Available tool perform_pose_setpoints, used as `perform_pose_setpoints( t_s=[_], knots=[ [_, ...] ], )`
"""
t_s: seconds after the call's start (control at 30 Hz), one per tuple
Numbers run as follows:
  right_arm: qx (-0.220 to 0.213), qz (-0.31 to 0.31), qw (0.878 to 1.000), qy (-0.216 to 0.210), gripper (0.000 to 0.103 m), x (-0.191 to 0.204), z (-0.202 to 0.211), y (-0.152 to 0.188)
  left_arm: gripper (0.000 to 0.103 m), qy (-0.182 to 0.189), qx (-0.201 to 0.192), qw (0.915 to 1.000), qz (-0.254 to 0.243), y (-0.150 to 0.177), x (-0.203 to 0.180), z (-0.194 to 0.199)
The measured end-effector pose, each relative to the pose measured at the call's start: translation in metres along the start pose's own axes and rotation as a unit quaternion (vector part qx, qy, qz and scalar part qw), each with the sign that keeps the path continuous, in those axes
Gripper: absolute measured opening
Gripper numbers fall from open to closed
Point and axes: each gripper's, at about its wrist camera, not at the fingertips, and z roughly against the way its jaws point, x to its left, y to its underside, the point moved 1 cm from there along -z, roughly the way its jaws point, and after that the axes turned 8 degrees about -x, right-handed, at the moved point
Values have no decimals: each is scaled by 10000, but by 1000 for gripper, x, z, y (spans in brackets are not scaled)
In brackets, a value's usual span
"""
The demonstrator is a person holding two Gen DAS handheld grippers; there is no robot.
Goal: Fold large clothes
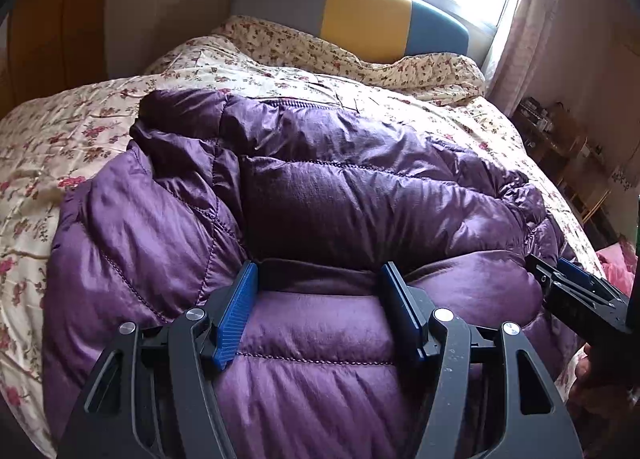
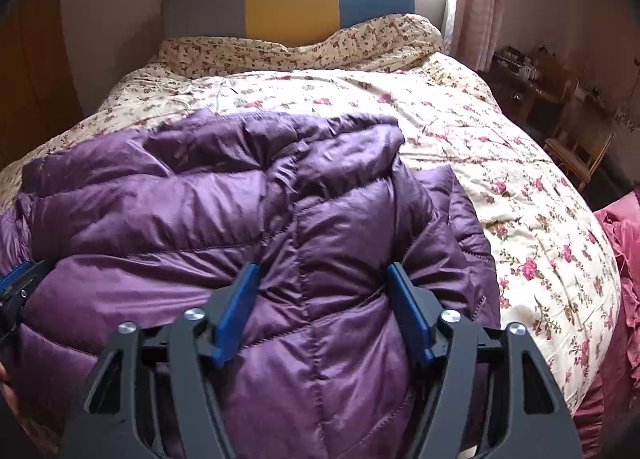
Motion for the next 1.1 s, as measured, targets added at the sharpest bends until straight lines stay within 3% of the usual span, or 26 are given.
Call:
perform_pose_setpoints(
  t_s=[0.2, 0.3, 0.4, 0.53, 0.63, 0.7, 0.83, 0.9, 1.1],
  knots=[
    [-338, 4, 9987, -388, 51, 26, 24, -14, 65, -46, -197, 9998, 26, -2, 1, 20],
    [-497, 110, 9980, -377, 50, 38, 33, -18, 65, -127, -309, 9994, 32, -4, 4, 31],
    [-488, 229, 9984, 181, 59, 33, 30, -21, 69, -205, -412, 9989, 23, -8, 11, 42],
    [-217, 45, 9968, 763, 59, 2, 18, -20, 70, -276, -511, 9983, -4, -11, 21, 51],
    [13, -258, 9956, 898, 58, -18, 16, -16, 70, -301, -487, 9983, 67, -12, 30, 50],
    [-230, -304, 9973, 628, 57, -15, 29, -19, 70, -335, -479, 9982, 151, -12, 35, 50],
    [-485, -124, 9976, -480, 54, 20, 48, -22, 70, -431, -543, 9971, 306, -13, 49, 56],
    [-457, -23, 9958, -794, 46, 37, 50, -21, 70, -505, -570, 9962, 415, -15, 59, 61],
    [-262, 406, 9914, -1215, 35, 85, 41, -14, 70, -764, -554, 9937, 613, -13, 90, 69]
  ],
)
